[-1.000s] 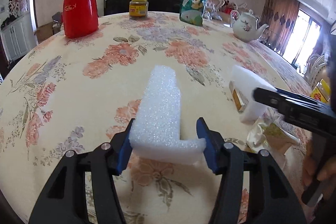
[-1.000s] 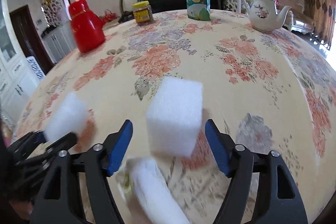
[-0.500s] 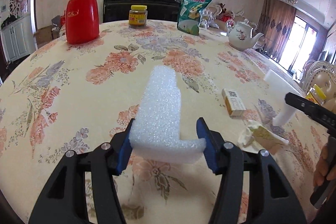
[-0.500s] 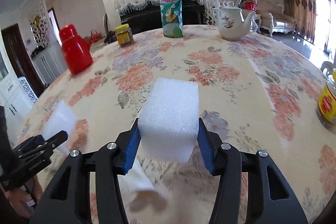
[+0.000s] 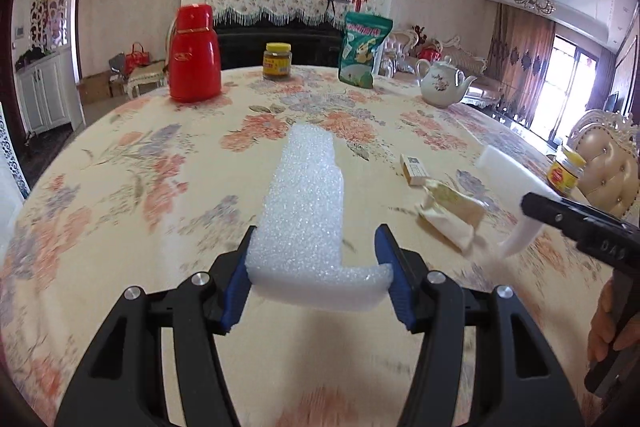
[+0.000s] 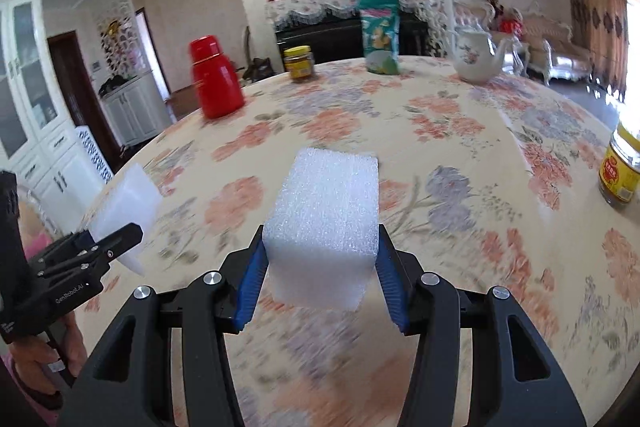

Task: Collect trash
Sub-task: 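Carry the L-shaped foam and foam cube to the pink bin with both tools, then open both tools over the pink bin to drop the foam pieces, then move both open tools back over the remaining trash on the table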

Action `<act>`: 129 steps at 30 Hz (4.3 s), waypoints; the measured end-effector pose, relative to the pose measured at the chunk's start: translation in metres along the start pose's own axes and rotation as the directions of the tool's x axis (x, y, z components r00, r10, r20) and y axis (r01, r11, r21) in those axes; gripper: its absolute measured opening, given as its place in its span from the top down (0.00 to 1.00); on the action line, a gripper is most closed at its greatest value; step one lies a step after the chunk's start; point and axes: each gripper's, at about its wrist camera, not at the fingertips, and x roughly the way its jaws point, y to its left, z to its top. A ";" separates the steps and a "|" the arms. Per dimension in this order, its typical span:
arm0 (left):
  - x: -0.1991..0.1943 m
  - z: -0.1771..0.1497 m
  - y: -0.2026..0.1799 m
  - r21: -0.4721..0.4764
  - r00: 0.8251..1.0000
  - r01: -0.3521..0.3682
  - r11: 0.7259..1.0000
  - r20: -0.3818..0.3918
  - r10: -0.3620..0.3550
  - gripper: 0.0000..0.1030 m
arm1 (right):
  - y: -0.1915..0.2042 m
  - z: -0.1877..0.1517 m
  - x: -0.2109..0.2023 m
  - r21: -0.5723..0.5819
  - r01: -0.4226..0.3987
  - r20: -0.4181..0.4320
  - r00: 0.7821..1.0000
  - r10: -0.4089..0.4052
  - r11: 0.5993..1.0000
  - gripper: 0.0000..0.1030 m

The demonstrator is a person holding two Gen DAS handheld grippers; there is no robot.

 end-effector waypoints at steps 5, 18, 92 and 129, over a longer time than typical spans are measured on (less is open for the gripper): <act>-0.045 -0.018 0.005 0.001 0.999 0.008 1.000 0.037 -0.008 0.44 | 0.043 -0.024 -0.027 -0.036 -0.021 0.029 0.999 0.023 0.999 0.52; -0.130 -0.067 0.036 -0.006 0.996 -0.018 1.000 0.085 0.018 0.44 | 0.127 -0.067 -0.068 -0.150 -0.051 0.066 0.996 0.061 0.987 0.52; -0.284 -0.139 0.398 -0.409 0.754 -0.611 0.678 -0.041 0.656 0.12 | 0.514 -0.074 0.056 -0.401 -0.663 -0.229 0.740 0.632 0.631 0.26; -0.081 -0.060 0.065 0.014 0.991 -0.134 0.991 0.001 0.134 0.05 | 0.088 -0.048 0.008 -0.150 -0.066 0.003 0.998 0.067 0.986 0.20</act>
